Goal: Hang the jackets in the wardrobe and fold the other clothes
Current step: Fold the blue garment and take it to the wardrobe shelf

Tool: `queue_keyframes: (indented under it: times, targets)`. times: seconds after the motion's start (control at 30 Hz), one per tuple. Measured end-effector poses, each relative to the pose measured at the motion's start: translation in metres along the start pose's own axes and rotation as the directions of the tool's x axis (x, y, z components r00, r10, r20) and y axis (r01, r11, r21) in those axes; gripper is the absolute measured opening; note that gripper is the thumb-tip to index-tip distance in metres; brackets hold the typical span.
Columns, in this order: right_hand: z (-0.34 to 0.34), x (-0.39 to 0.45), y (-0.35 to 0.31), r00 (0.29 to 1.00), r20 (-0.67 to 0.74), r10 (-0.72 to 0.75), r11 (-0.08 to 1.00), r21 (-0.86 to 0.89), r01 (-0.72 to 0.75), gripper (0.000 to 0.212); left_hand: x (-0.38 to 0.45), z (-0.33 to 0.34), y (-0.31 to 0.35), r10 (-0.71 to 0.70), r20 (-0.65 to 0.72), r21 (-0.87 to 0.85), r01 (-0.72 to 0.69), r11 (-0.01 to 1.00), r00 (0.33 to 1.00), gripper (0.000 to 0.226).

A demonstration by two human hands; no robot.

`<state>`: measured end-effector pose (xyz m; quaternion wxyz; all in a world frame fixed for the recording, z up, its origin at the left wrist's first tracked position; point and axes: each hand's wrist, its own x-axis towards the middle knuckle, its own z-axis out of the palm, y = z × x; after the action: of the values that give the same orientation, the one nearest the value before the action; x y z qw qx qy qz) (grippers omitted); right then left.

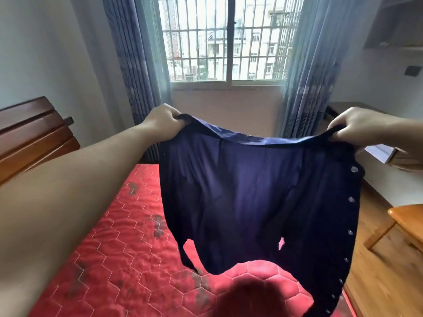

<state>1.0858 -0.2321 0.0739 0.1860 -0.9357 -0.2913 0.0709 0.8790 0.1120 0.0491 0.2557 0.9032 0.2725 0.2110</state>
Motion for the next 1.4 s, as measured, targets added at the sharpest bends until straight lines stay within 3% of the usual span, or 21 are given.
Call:
queue_keyframes:
  times: [0.13,0.27,0.4,0.7,0.77,0.87,1.03,1.1,1.27,1.4]
  targets:
    - [0.005,0.004,-0.001,0.997,-0.054,-0.048,0.998,-0.033,0.047,0.013,0.000,0.004,0.002,-0.007,0.009,0.050,0.007,0.999,1.000,0.030]
    - [0.015,0.002,-0.004,1.000,0.020,0.023,1.000,0.017,-0.023,0.016,-0.001,0.006,0.002,-0.082,0.029,-0.058,0.083,0.995,0.996,0.035]
    - [0.030,0.003,-0.009,0.997,0.003,0.082,0.997,-0.013,-0.082,0.023,-0.004,0.011,0.015,-0.143,0.056,-0.228,0.153,0.962,0.988,0.025]
    - [0.037,-0.002,-0.018,0.979,0.159,0.126,0.962,0.219,-0.160,0.017,-0.006,0.018,0.017,-0.298,0.087,-0.375,0.309,0.874,0.950,0.029]
    - [0.039,-0.002,-0.022,0.981,0.159,0.111,0.894,0.416,-0.169,0.021,-0.006,0.022,0.015,-0.348,0.086,-0.455,0.348,0.820,0.934,0.026]
    - [0.040,-0.005,-0.037,0.971,0.208,0.121,0.697,0.678,-0.232,0.038,-0.005,0.027,0.015,-0.382,0.135,-0.546,0.390,0.742,0.914,0.025]
    - [0.041,-0.013,-0.064,0.970,0.244,0.018,0.487,0.845,-0.222,0.048,-0.006,0.037,0.027,-0.284,0.219,-0.630,0.358,0.689,0.933,0.014]
    - [0.041,-0.017,-0.072,0.975,0.218,-0.042,0.504,0.847,-0.168,0.050,-0.008,0.038,0.031,-0.227,0.226,-0.629,0.320,0.708,0.947,0.012]
    - [0.041,-0.025,-0.081,0.977,0.155,-0.145,0.703,0.711,-0.009,0.043,-0.015,0.037,0.040,-0.098,0.240,-0.612,0.229,0.757,0.966,0.016]
    - [0.043,-0.029,-0.087,0.919,0.294,-0.262,0.862,0.500,0.086,0.034,-0.022,0.038,0.046,0.008,0.183,-0.615,0.108,0.781,0.983,0.034]
